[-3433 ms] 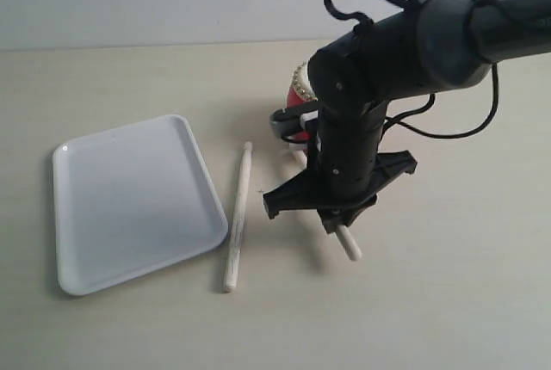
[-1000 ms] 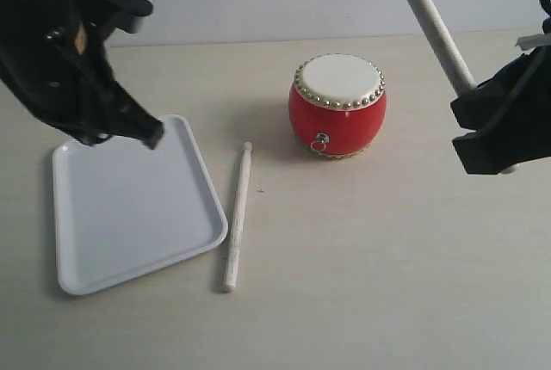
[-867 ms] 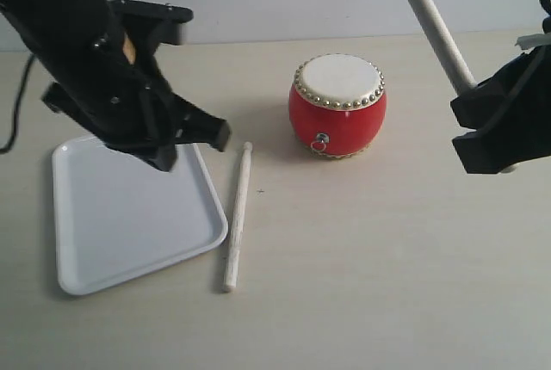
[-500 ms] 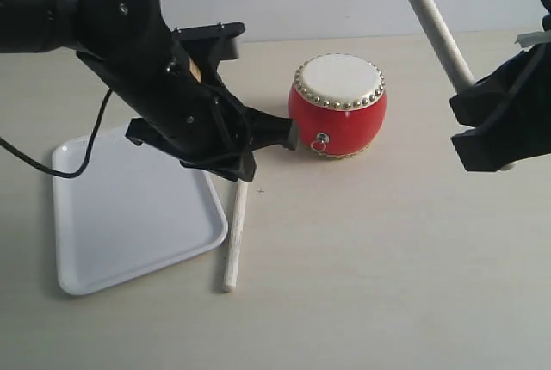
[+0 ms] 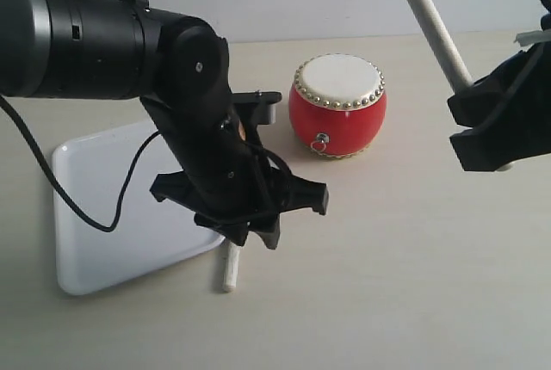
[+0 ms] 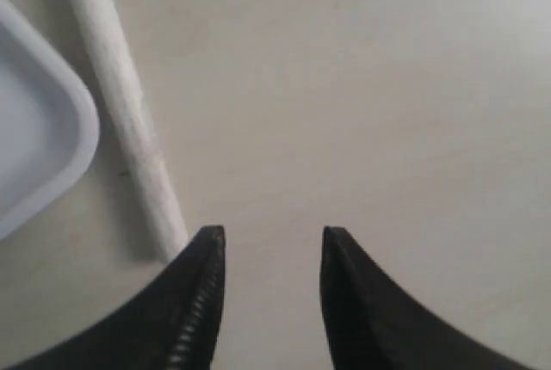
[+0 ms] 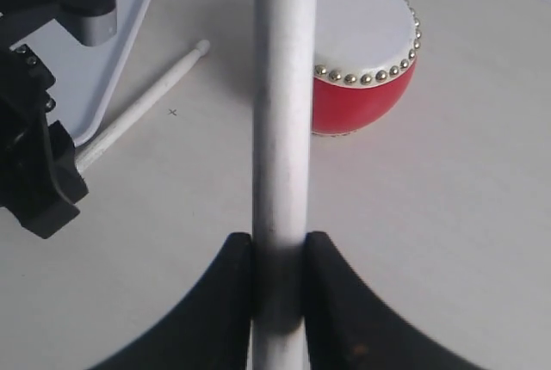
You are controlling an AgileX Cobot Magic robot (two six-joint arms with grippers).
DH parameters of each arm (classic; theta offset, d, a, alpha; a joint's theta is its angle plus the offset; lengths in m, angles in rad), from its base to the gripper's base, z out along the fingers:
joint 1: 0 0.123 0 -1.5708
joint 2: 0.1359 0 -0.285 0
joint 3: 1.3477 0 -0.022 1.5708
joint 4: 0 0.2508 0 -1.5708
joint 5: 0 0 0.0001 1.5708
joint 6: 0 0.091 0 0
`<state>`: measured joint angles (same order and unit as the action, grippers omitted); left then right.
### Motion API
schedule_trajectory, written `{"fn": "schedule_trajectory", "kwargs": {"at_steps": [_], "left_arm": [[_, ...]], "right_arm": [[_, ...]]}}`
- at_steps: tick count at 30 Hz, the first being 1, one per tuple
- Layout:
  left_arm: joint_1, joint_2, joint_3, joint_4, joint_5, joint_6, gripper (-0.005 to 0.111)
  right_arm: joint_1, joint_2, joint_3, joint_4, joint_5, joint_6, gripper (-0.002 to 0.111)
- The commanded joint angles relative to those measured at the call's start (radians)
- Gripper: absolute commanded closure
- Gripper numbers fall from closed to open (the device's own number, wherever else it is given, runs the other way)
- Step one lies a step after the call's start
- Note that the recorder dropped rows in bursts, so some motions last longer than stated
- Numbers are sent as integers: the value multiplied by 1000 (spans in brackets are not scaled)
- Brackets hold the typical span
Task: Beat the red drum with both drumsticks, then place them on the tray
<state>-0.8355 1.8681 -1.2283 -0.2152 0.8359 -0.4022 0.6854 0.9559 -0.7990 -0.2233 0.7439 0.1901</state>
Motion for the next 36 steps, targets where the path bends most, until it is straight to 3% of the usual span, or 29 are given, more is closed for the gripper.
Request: {"fn": "schedule_trajectory", "kwargs": {"at_steps": [1,7,22,27,31,36], "left_arm": [[-4,-1,-6,135,118,-74,69],[-2,-1,-6,135,165,43,69],[-17,1,-6,38,94,5,69],[-81,1,-6,47,29,-67,69],[-151,1,-6,148,-41,-169,69],[-159,1,-6,266,-27,-294,69]], "right_arm": [[-1,-3,4,6,-7,-11,108],[-1,-3,4,4,-7,-11,108],[-1,-3,4,-21,29,-6,108],[-1,-3,4,-28,78,-6,108],[-1,-3,4,-30,99,-6,108],[-1,-3,4,-24,101,-24,108]]}}
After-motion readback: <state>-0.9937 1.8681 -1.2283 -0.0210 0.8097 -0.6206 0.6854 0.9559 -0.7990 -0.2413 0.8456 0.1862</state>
